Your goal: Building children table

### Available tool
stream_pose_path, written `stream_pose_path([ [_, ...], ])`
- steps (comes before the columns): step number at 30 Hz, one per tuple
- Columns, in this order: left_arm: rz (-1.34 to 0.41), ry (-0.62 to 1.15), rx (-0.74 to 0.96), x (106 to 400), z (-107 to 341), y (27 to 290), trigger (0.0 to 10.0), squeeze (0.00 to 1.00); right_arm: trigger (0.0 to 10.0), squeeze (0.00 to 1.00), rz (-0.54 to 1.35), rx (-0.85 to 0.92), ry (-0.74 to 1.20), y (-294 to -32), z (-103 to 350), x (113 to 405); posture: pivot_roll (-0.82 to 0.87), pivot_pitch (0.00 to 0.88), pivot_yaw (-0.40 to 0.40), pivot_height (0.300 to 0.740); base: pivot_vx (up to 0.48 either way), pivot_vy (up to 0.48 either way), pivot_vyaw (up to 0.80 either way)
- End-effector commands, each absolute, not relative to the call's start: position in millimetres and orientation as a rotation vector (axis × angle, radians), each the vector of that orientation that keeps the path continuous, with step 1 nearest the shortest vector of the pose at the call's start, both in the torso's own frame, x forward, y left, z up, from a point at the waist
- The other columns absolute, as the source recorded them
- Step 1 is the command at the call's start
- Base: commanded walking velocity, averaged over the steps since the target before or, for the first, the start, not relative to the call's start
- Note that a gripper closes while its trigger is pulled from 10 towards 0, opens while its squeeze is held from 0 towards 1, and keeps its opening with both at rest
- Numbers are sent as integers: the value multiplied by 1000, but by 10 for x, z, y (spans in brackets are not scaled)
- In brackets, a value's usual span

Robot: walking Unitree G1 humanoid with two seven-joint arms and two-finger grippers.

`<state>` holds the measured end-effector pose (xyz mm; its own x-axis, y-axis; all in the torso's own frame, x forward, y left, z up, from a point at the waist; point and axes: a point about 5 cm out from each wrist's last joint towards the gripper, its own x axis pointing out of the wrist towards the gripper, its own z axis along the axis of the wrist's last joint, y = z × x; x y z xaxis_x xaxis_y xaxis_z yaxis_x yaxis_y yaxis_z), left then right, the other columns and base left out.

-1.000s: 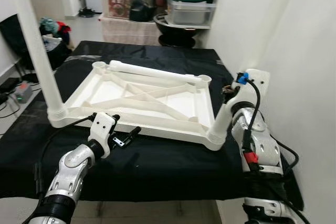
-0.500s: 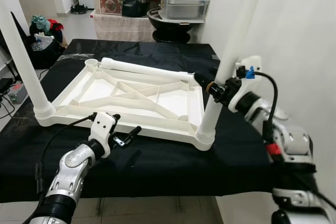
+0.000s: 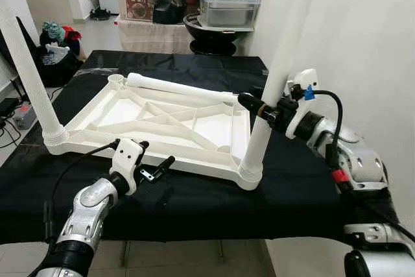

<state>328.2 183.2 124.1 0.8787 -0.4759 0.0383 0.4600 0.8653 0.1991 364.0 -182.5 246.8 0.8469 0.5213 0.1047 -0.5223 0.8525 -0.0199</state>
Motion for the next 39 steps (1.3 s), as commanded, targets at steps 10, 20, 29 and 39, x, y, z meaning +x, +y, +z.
stream_pose_path([
  [10, -491, -80, 200, 3319, 1228, 1794, 10000, 0, 0, 0, -148, 223, 8, -2087, 1996, 3480, 55, 0, -64, 740, 0, 0, 0],
  [20, -508, -83, 196, 3351, 1248, 1740, 10000, 0, 10000, 1000, 289, 221, -126, -1591, 2353, 3522, 59, 0, -68, 740, 0, 0, 0],
  [29, -514, -78, 193, 3326, 1225, 1765, 10000, 0, 10000, 0, 752, 105, -188, -1510, 2567, 3394, 69, 0, -72, 740, 0, 0, 0],
  [39, -514, -81, 199, 3317, 1240, 1794, 10000, 0, 0, 0, 917, 21, -83, -1680, 2504, 3478, 91, 0, -88, 740, 0, 0, 0],
])
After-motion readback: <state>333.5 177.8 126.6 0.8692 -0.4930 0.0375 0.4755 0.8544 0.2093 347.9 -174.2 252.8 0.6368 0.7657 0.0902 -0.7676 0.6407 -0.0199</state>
